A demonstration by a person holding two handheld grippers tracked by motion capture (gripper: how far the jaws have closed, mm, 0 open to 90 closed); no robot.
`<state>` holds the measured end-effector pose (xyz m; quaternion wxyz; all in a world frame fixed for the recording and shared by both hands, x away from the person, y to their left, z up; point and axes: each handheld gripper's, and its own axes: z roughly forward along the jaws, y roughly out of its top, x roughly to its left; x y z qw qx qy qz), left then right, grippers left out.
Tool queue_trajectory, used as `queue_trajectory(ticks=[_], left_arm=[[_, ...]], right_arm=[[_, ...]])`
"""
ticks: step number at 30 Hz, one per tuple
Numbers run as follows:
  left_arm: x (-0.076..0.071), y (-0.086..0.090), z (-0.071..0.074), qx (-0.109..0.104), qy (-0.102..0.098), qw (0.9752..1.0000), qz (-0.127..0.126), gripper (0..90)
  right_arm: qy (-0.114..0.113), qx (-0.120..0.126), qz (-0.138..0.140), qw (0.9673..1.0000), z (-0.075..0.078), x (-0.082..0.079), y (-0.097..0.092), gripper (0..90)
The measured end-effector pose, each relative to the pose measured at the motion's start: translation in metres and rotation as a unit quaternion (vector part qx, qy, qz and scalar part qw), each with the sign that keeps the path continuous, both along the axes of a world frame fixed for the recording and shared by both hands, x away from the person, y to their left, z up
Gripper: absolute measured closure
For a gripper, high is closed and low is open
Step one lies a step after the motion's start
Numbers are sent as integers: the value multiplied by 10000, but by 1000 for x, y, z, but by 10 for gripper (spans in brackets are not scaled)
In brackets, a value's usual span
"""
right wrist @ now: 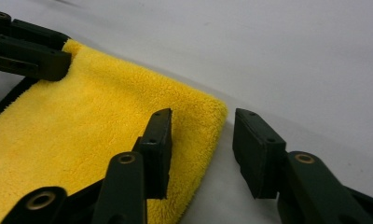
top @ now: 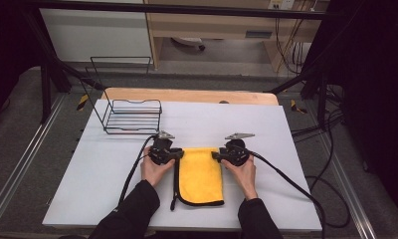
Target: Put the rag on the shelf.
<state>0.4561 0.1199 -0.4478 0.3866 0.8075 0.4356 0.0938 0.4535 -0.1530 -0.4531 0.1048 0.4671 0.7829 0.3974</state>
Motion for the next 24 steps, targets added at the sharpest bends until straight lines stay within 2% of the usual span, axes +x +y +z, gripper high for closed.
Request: queue_trajectory(ticks=[7,12,17,21,24], left_arm=[[3,0,-2,-71,146,9998,78,700],[3,0,-2,-73,139,9999,40,730],[2,0,-1,-123,163,9998,3,769],[1,4,0,-238,162,9996,-14,784],[-1,7,4,-365,75,9993,-23,787]], right_arm=[[240,198,66,9995,-1,4,1,680],[374,283,162,9988,0,6,3,808],[362,295,132,9988,1,5,2,838],[233,299,86,9992,5,1,2,845],[80,336,79,9994,11,-3,1,846]])
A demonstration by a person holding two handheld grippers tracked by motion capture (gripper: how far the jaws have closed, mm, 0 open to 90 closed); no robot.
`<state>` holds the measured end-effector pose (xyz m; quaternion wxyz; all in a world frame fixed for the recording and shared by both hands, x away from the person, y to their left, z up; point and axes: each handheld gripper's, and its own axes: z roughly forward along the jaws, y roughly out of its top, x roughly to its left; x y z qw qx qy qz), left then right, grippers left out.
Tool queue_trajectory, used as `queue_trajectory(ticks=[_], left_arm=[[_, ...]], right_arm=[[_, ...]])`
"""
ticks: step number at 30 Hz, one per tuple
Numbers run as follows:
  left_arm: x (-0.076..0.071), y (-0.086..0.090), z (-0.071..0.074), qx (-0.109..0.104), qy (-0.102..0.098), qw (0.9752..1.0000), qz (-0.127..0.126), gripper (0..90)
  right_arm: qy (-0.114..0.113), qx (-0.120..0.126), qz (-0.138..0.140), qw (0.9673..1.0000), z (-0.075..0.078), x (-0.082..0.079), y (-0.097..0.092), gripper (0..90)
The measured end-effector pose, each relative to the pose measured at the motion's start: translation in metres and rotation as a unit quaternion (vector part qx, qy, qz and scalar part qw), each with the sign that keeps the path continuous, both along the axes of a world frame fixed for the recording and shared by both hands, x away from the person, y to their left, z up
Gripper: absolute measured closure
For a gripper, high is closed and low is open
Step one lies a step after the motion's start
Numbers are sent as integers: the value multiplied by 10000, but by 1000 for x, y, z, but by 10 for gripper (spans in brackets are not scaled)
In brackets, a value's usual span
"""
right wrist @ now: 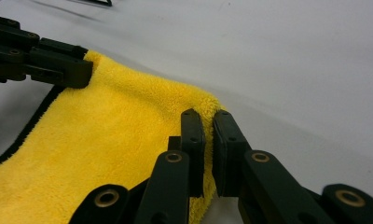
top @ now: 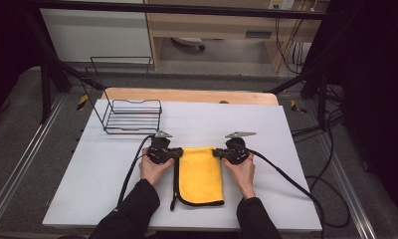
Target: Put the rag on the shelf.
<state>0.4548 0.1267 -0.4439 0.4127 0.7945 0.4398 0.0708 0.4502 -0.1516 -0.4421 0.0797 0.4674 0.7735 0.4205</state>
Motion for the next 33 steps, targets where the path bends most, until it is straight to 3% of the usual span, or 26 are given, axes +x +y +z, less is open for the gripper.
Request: queue_trajectory(ticks=[11,19,20,33], left_arm=[[-17,6,22,-316,-534,9980,-112,787],[-26,10,31,-438,-711,9964,-159,787],[-29,11,35,-419,-809,9957,-158,787],[-43,11,61,-560,-1151,9916,-200,787]], right_arm=[[-508,276,-14,9983,24,-21,-4,847],[-757,424,52,9962,38,-33,-6,847],[-787,431,64,9959,39,-34,-7,847],[-1243,488,75,9910,64,-50,-9,847]])
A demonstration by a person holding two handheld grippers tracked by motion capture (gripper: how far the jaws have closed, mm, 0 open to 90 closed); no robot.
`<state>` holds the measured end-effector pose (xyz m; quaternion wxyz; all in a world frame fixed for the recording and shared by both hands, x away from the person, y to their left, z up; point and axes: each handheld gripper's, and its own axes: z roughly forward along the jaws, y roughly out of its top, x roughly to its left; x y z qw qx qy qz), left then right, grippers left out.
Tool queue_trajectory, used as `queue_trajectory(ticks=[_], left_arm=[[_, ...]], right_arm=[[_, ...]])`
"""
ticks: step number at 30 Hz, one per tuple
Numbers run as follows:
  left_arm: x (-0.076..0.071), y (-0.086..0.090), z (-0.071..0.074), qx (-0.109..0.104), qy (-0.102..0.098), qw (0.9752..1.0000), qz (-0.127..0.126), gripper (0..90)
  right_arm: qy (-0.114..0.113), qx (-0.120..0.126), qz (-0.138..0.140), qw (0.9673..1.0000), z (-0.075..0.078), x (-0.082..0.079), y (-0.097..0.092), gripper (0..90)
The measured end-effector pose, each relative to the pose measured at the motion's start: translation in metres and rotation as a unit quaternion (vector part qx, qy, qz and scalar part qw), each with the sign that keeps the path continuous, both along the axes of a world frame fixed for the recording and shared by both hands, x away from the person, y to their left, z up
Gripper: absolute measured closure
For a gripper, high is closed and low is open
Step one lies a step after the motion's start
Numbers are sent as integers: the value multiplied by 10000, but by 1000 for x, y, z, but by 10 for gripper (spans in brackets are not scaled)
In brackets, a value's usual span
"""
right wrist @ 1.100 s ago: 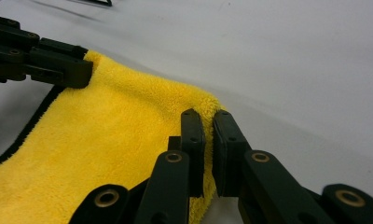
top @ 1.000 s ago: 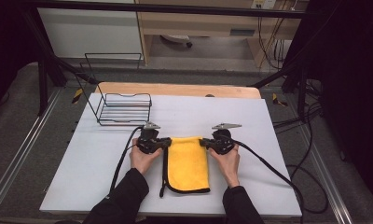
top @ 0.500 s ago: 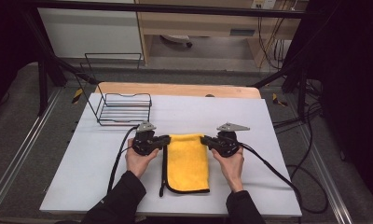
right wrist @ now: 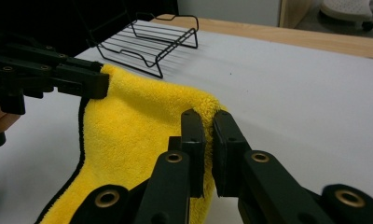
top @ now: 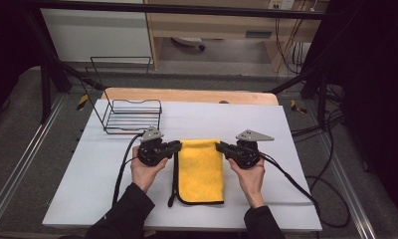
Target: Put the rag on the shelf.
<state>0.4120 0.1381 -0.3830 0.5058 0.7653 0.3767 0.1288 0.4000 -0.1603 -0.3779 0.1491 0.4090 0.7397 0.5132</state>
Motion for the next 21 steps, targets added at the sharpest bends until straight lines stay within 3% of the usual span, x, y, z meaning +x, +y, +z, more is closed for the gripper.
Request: queue_trajectory(ticks=[12,21], left_arm=[[-10,3,24,-97,-418,9991,9,788],[-15,8,46,-206,-810,9964,109,789]], right_arm=[[-473,-12,-46,9989,23,-8,2,848],[-965,28,-54,9953,47,-14,7,848]])
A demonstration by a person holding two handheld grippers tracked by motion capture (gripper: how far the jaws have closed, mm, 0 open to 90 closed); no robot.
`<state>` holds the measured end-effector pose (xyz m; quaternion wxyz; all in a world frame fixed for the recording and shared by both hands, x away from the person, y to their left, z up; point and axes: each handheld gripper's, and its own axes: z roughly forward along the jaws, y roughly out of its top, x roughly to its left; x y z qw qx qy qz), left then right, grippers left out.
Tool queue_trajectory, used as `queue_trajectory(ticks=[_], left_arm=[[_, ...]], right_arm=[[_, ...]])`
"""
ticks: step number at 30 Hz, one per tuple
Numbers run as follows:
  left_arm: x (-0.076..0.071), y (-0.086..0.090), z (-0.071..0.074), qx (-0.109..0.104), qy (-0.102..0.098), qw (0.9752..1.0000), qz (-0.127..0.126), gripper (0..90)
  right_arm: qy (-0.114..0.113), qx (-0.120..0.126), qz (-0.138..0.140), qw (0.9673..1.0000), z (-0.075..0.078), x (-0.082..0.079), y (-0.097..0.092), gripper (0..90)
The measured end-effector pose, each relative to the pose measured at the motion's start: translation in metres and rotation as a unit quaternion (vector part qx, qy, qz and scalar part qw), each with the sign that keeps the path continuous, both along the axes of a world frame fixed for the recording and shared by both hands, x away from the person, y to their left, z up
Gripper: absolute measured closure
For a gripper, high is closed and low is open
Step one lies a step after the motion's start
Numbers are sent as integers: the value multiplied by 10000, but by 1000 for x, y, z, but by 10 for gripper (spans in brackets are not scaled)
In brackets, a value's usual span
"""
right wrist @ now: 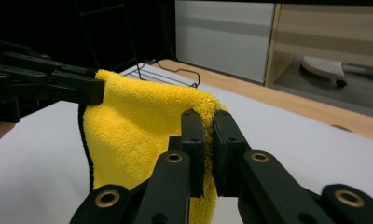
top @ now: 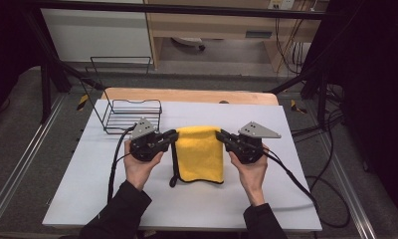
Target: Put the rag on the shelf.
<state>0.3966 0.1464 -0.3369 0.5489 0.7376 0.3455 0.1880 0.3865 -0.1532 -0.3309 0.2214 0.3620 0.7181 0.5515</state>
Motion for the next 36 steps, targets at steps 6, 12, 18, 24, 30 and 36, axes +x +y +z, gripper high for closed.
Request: queue_trajectory(ticks=[6,12,18,24,30,36], left_arm=[[-2,5,12,-125,-257,9995,95,789],[-3,12,21,-209,-400,9988,180,790],[-4,20,28,-272,-522,9979,271,792],[-5,30,36,-365,-659,9965,375,792],[-7,42,42,-433,-770,9949,482,792],[-8,54,49,-449,-881,9932,621,792]], right_arm=[[-249,94,-15,9996,11,-3,4,849],[-410,169,12,9990,19,-3,10,848],[-542,216,10,9983,26,-1,19,849],[-693,276,25,9972,34,0,30,849],[-851,331,77,9958,41,3,43,849],[-921,389,139,9949,47,4,57,849]])
